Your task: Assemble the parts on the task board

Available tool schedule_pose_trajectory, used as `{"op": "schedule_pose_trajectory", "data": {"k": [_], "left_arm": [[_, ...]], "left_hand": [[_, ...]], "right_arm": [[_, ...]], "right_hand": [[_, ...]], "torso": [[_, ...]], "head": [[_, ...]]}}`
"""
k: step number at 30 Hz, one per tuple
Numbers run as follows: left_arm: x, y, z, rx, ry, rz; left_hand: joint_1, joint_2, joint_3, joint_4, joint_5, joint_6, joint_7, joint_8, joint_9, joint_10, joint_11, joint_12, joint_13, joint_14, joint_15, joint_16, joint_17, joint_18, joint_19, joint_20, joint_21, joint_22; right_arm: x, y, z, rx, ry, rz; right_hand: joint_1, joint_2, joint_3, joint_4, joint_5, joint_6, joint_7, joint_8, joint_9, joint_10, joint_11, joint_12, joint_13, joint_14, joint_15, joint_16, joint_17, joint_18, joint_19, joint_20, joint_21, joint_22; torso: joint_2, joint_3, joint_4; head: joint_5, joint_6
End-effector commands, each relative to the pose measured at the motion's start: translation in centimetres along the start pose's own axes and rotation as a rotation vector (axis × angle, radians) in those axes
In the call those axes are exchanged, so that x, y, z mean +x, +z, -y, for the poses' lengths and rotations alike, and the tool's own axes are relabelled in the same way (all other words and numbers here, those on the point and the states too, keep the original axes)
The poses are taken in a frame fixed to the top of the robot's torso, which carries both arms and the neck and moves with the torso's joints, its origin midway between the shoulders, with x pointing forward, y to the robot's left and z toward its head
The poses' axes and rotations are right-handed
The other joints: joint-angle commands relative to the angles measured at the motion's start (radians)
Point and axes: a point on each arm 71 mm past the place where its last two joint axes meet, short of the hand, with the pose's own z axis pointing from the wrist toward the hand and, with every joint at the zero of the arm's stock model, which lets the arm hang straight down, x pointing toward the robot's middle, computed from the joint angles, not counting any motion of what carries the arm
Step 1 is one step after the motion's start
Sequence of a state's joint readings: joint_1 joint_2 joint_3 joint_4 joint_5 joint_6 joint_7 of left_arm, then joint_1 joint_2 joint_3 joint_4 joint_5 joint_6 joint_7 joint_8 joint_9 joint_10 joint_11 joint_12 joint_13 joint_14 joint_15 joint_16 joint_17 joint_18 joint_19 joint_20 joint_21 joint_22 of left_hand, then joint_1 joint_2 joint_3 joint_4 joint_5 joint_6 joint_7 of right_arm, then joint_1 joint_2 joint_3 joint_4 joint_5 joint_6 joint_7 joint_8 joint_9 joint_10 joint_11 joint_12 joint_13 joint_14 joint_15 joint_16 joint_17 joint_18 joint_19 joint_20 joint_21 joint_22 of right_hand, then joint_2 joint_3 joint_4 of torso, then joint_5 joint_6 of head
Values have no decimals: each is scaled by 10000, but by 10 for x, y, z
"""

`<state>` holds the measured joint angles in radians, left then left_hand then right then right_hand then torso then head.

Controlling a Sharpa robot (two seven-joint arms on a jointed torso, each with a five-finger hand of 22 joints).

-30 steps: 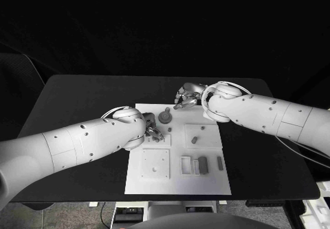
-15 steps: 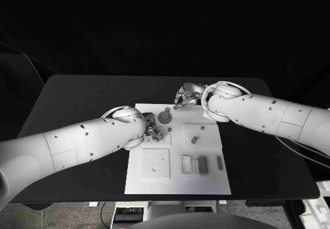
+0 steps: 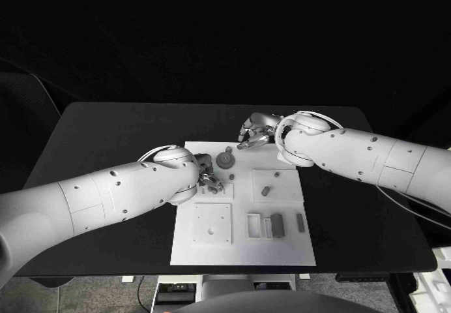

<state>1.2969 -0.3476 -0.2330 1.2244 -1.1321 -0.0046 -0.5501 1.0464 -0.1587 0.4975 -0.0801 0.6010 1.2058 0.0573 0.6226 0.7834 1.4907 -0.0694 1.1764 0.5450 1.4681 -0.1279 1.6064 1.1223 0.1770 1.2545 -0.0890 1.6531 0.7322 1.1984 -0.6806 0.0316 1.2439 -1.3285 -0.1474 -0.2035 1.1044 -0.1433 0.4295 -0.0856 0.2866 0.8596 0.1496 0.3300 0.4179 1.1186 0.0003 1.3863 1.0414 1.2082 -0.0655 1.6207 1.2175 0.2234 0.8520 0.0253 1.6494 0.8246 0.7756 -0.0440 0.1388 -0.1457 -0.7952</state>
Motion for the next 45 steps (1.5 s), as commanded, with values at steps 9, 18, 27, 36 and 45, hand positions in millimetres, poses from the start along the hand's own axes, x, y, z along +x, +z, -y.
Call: {"op": "schedule_pose_trajectory", "data": {"k": [9, 18, 27, 36, 45], "left_arm": [[4, -1, 3, 253, 111, 353], [4, -1, 3, 252, 127, 302], [4, -1, 2, 204, 146, 271], [4, 0, 1, 201, 253, 397], [9, 0, 2, 293, 275, 364]], "left_hand": [[864, 780, 525, -452, 40, 1107, -188, 37, -6, 555, -317, 28, -12, 1102, -63, 56, 2, 848, 82, -14, 1342, 10], [866, 778, 526, -456, 45, 1109, -189, 40, -6, 558, -318, 27, -13, 1106, -64, 55, 1, 848, 86, -14, 1342, 10], [868, 777, 528, -458, 48, 1110, -191, 43, -6, 560, -320, 27, -15, 1109, -65, 55, -1, 848, 89, -14, 1342, 10], [869, 777, 529, -461, 52, 1111, -192, 45, -6, 563, -321, 26, -16, 1112, -65, 54, -2, 848, 93, -15, 1342, 10], [870, 775, 531, -463, 55, 1113, -193, 47, -5, 566, -322, 26, -18, 1116, -66, 53, -3, 848, 97, -15, 1343, 11]], "right_arm": [[1, 0, 0, -1, -119, -175], [2, 0, 0, 5, -148, -248], [2, 0, 0, 0, -156, -284], [2, 0, 0, 0, -156, -282], [2, 0, 0, -9, -147, -243]], "right_hand": [[-102, 22, 46, 9, 38, 52, 143, 0, -13, 60, -30, 33, -10, -1, -68, 47, -20, 160, -32, -11, 63, -17], [-104, 19, 48, 8, 38, 50, 143, -1, -13, 59, -30, 33, -11, -27, -68, 38, -46, 160, -32, -11, 64, -18], [-106, 18, 50, 6, 38, 49, 144, -2, -14, 59, -30, 34, -12, -45, -68, 31, -65, 160, -33, -11, 64, -18], [-109, 16, 51, 6, 37, 47, 144, -3, -15, 58, -30, 34, -13, -38, -68, 34, -59, 160, -34, -11, 64, -19], [-113, 17, 52, 7, 37, 46, 144, -3, -16, 58, -30, 34, -14, -27, -68, 39, -48, 160, -34, -11, 64, -20]], "torso": [[0, 3, -2], [0, 3, -1], [0, -1, 1], [0, -8, 0], [0, -10, 2]], "head": [[6, -22], [9, -19], [7, -14], [4, -33], [-28, -81]]}}
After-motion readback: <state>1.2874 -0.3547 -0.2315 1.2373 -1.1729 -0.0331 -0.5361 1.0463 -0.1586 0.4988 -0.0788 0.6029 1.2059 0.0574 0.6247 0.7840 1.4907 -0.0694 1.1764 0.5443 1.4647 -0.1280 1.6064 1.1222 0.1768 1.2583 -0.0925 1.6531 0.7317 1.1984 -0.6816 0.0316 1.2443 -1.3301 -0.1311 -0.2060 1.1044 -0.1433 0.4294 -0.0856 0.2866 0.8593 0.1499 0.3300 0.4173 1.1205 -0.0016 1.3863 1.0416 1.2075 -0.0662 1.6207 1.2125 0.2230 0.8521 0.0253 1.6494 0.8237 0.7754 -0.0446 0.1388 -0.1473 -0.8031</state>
